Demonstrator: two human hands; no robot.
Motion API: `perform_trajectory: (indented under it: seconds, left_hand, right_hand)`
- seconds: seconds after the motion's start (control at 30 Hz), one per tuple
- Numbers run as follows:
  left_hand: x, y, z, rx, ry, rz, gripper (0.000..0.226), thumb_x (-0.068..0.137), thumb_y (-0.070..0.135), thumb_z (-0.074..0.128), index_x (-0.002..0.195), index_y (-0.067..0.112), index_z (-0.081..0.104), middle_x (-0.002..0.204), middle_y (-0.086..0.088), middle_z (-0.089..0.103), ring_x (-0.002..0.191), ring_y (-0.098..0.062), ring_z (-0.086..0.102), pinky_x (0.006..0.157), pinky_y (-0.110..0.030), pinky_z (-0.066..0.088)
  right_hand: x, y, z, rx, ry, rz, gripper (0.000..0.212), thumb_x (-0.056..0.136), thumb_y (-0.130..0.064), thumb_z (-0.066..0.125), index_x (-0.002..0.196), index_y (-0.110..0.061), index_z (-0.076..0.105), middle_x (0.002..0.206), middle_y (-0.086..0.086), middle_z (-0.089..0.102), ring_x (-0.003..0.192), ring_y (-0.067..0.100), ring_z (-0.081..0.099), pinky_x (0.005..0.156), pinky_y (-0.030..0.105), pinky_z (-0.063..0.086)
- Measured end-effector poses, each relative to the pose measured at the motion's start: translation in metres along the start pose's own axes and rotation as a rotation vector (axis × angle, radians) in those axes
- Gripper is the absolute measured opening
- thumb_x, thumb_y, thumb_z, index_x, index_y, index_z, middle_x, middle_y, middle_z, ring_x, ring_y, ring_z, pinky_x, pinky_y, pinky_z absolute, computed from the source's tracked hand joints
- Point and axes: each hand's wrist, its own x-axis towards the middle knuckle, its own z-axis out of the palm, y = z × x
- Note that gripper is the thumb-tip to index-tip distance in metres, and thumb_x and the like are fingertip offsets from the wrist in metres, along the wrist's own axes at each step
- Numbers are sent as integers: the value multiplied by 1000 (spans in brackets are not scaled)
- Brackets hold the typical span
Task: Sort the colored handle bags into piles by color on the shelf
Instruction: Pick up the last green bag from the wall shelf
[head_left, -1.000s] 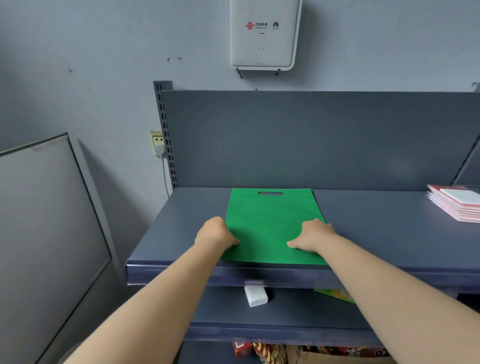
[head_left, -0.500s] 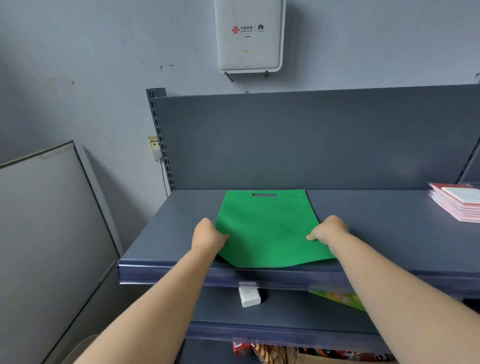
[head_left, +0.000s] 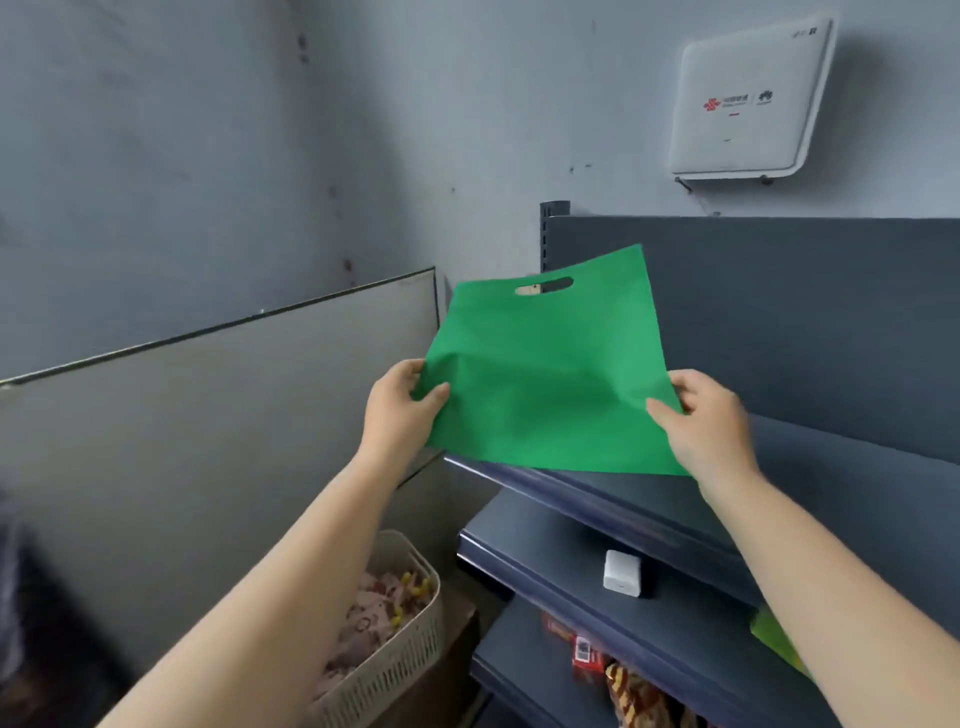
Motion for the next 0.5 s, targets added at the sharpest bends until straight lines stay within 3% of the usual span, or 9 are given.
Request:
perform_trajectory:
  seconds: [0.13,0.3,0.37,0.5]
  left_hand:
    - [-76,-28,-94,-21,262,-26,38,86,8,66,123,4,58,110,2,60,97,-9,58,75,-5,45]
    - [-185,-48,-193,-32,526,-96,30,88,9,64,116,16,59,111,-4,66,100,-16,64,79,-20,52]
    - [-223,-49,-225,-6,620,-121,27,88,12,64,110,26,58,109,-1,67,99,-14,65,79,-26,54]
    - [-288,-50,-287,78,810,-147,29,86,15,67,105,35,58,99,20,62,92,9,61,75,-12,49]
  right_hand:
    - [-58,-31,55,243,-168,-106,20,86,-2,64,96,-19,62,91,-1,67,88,19,64,80,35,51]
    - [-138,-77,116,449,-416,-196,23,87,-7,65,94,-29,62,91,-16,67,87,3,66,74,20,50]
    - [-171,-99,136,523,-512,-210,28,88,-7,64,92,-34,61,94,-14,68,90,6,66,77,23,51]
    - [-231,-140,171,643,-679,-233,33,90,-5,61,92,-38,63,91,-17,71,91,4,66,79,20,53]
